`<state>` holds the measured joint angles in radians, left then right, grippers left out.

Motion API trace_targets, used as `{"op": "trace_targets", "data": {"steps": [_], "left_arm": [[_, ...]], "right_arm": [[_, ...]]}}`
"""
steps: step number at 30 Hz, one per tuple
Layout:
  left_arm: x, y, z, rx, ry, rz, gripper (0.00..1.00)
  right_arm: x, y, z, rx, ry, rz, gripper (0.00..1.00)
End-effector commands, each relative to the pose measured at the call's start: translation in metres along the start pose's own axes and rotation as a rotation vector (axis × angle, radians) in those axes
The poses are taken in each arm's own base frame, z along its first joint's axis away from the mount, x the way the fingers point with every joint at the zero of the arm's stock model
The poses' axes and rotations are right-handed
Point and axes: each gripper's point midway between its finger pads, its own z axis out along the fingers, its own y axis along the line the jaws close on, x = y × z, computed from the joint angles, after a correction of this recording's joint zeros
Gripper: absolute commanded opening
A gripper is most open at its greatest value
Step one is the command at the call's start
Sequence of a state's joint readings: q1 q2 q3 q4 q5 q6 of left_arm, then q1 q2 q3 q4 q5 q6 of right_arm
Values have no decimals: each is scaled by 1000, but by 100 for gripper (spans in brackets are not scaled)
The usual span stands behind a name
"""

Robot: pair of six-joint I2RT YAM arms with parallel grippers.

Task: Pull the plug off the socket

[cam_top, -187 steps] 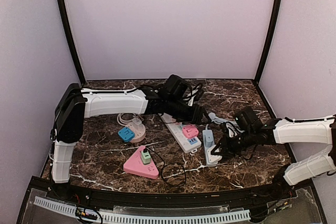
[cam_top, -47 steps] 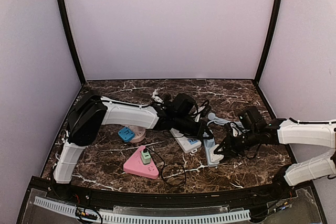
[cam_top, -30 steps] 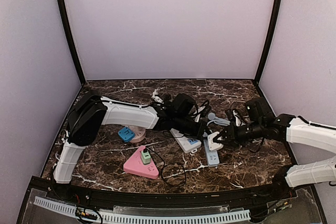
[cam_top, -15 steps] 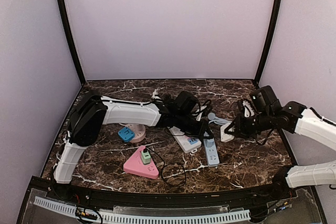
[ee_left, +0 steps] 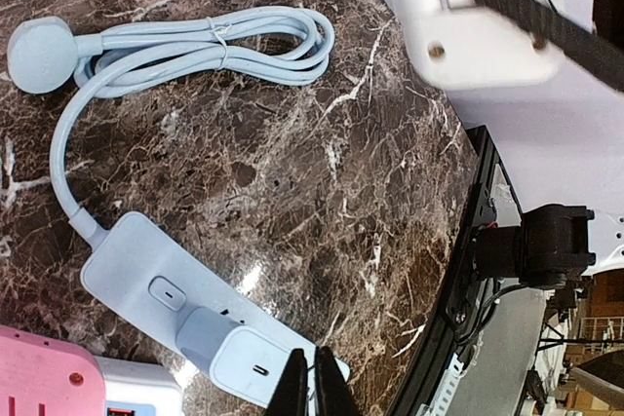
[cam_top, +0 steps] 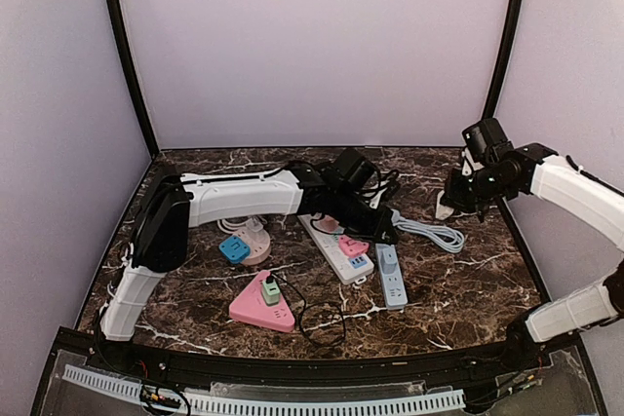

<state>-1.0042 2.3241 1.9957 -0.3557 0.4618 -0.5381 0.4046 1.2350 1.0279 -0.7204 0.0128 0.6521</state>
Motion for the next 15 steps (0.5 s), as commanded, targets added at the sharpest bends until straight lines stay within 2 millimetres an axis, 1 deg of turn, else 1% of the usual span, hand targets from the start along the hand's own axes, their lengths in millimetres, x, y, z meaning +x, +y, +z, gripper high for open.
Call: {"op": "trace_targets", "data": {"steps": [1,4,9,12,15], "left_arm": [[-7,-26,-41,-25,-6,50,4],[-7,-29,-54,-45,-9,64,4],[0,-32,-80,-85,-9,78,5],[5,-32,-92,-100,-17,84,6],[13,-29,-103,-113,-18,77,7]], "right_arm": [[-49,-23,-2,179,-102,-76,0],[-78,-32,1,257,-128,-94,0],[-113,-56,18,371,-135,-123,0],[-125,-72,31,421,-107,-144,0],[-129,-88,47,500,-62,-162,0]]}}
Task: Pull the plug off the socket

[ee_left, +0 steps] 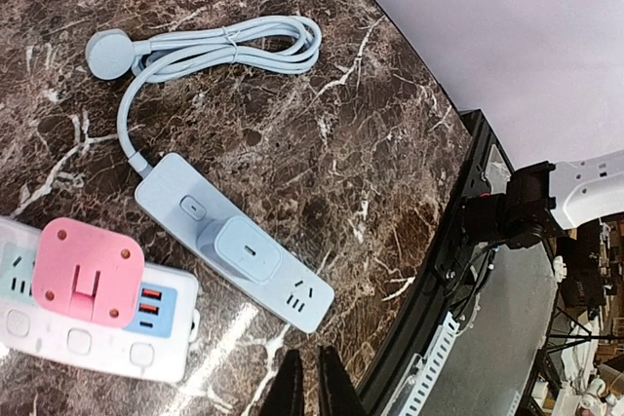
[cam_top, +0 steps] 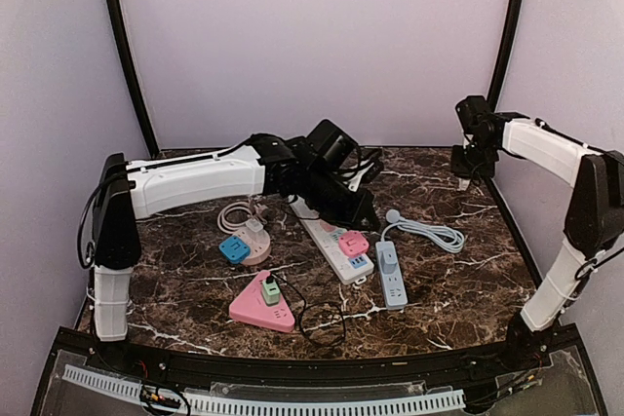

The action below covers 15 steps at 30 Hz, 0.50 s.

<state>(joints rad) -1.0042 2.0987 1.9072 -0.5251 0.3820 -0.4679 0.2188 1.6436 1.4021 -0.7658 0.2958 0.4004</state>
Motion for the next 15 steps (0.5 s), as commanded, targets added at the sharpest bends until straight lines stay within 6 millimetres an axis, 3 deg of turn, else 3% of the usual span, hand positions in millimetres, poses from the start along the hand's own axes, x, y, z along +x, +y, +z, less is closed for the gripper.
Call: {"op": "trace_targets", "data": {"steps": [1,8,15], "left_arm": [[10,-2,-32,-31,-8,19,7],[16,3,-44,-47,-15,12,7],[14,2,-48,-45,-25,9,8]], "right_arm": [[-8,-21,19,128,26,-69,0],[5,-31,62,201,120,-115,0],[21,-25,92,190,185,-142,3]]}}
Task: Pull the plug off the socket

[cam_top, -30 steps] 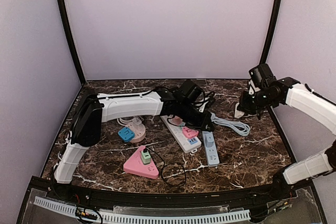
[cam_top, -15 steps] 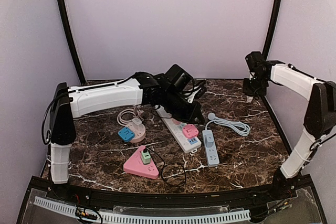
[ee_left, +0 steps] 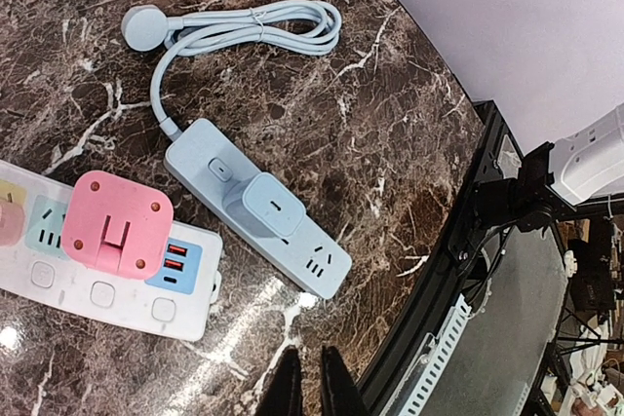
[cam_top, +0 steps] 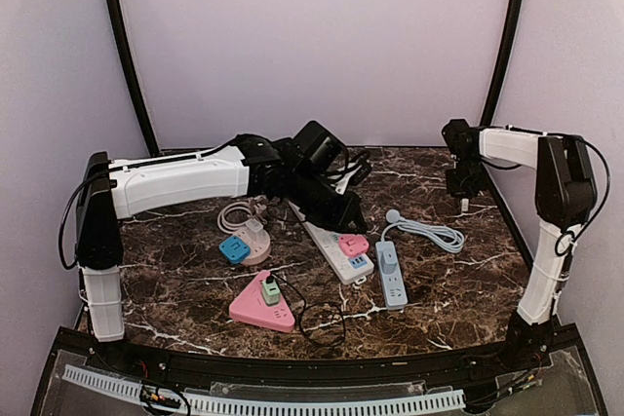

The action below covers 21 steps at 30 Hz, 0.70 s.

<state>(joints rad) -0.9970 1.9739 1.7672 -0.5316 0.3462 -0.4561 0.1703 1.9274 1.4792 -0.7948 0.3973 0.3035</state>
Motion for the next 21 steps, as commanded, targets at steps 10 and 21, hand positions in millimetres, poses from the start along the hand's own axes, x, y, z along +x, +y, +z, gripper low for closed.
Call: {"op": "trace_targets", "data": {"steps": [10,21], "left_arm": [[-1,-5,-15,8,-13,-10,8],[-3,-5,-8,20,-13,-27,8]], "right_arm": [[2,19,26,-49,36,-30,15],[-4,37,22,-120,28,-37,36]]}}
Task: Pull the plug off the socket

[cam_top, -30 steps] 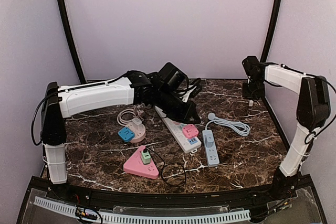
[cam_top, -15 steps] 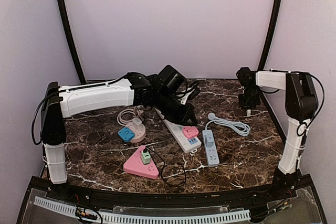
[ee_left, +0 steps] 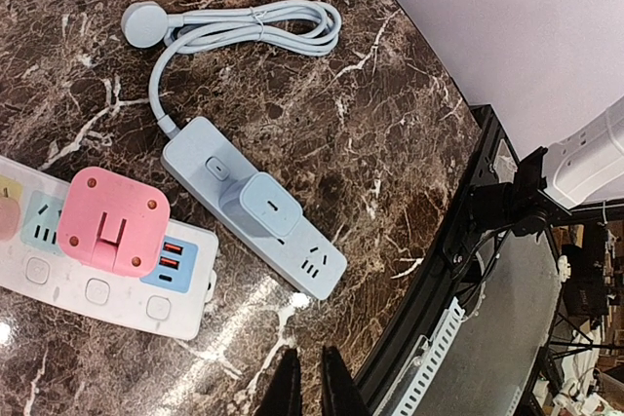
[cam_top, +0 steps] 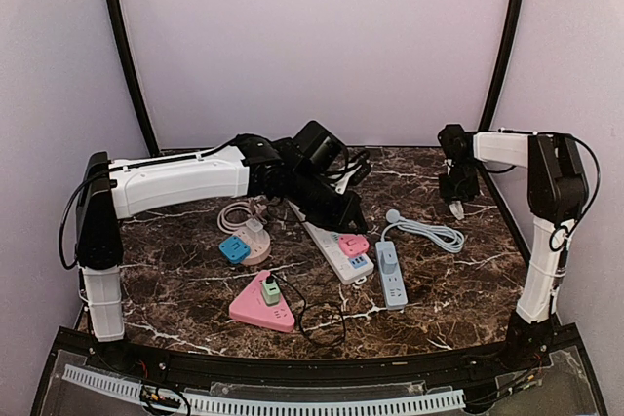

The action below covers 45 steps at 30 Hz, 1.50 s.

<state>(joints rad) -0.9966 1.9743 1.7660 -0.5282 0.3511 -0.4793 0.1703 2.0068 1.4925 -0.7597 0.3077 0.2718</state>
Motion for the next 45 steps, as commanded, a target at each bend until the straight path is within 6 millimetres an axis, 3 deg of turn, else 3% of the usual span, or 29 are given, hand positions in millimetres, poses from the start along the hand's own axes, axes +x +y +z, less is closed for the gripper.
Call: {"op": "trace_targets", "data": {"steps": [1,7,13,24,31,37,45], "left_arm": [[-3,-4,-9,15,-13,-6,8],[-2,-2,-5,9,-9,-9,8],[-2,10,0,-13,-10,-23,8],[-5,51,-2,-42,-28,-97,8],[0,64,3,-34,-26,-127,8],[1,66,5,-24,-28,-132,8],[4,66,8,-9,-23,-145,8]], "right_arm": [[-12,14,-4,-48,-27,3,37],[-16,26,-19,-115,-50,7,41],[-8,52,-61,-216,-103,-11,47],[75,124,-132,-390,-100,-86,49],[133,151,-161,-442,-60,-113,49],[175,175,-161,-437,1,-148,50],[190,185,-141,-376,28,-172,49]]}}
